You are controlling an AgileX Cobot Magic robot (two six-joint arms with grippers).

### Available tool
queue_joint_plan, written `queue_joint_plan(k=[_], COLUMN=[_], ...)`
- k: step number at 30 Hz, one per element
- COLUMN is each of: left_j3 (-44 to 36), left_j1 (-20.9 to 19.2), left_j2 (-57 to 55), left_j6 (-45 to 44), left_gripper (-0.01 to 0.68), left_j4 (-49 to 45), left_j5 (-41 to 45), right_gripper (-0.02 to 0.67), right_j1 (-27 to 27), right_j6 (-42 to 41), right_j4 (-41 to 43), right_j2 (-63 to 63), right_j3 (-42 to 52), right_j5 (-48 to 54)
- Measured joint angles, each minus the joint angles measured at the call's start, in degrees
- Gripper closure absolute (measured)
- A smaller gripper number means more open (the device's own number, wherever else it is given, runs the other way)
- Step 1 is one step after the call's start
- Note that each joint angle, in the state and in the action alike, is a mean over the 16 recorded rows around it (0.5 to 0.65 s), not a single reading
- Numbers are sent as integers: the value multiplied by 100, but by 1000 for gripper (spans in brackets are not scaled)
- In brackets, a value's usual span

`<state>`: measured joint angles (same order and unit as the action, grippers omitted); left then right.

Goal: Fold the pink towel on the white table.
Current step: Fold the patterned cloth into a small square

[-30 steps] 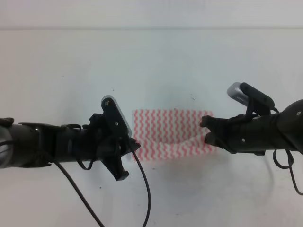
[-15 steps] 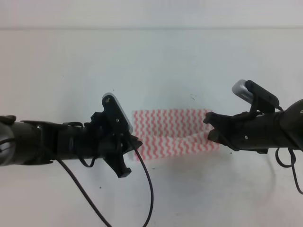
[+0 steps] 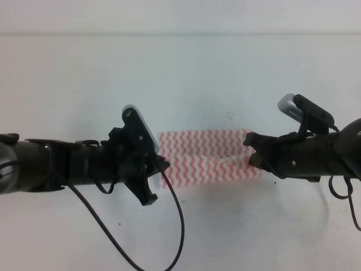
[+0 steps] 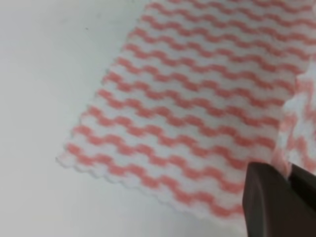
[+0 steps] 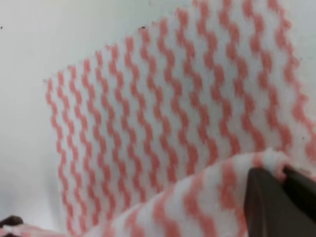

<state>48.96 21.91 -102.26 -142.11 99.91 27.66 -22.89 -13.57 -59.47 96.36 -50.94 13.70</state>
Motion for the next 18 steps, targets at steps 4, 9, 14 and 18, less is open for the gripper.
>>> queue_joint_plan(k=[4, 9, 14, 18], left_j3=[106, 257, 383, 447], left_j1=[0, 0, 0, 0], left_j2=[-41, -119, -180, -203], left_j6=[87, 267, 446, 554], left_gripper=[673, 673, 673, 673], left_j4=[6, 6, 12, 9], left_j5=[-59, -138, -221, -303], right_gripper=[651, 651, 651, 651], right_j1=[1, 2, 4, 5], right_j6=[-1, -2, -1, -2], right_j4=[-5, -9, 10, 48], right_j2=[-11, -25, -20, 42], right_j3=[-2, -37, -120, -228], right_j5=[-30, -60, -86, -93])
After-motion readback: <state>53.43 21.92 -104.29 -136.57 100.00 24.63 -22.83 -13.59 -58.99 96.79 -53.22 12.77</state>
